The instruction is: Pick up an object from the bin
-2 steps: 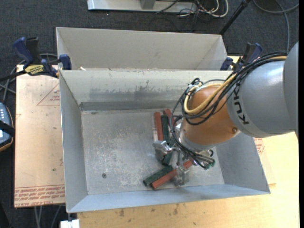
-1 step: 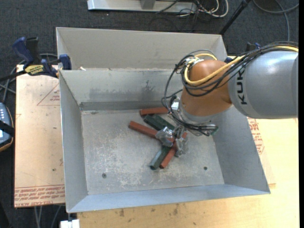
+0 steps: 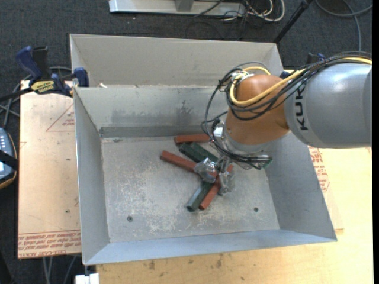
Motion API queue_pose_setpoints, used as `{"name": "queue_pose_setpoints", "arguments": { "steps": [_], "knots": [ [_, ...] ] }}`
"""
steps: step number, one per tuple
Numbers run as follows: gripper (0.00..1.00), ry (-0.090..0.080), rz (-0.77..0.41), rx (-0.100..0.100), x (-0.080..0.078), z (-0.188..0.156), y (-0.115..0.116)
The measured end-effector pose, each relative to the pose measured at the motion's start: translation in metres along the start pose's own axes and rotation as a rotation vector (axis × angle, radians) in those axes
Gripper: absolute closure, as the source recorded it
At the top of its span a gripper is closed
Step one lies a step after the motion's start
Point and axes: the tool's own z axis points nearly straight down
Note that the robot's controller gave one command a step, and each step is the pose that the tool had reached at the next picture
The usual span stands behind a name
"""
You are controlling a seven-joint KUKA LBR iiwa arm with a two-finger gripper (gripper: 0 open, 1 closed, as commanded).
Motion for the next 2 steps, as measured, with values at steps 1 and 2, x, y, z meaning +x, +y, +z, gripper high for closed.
{"name": "queue_pose_setpoints", "arguments": {
  "steps": [1,2],
  "knots": [
    [1.0,0.001,0.0,-0.002,0.001,-0.003,0.001],
    [1.0,0.005,0.001,-0.006,0.002,-0.022,0.002]
  ]
}}
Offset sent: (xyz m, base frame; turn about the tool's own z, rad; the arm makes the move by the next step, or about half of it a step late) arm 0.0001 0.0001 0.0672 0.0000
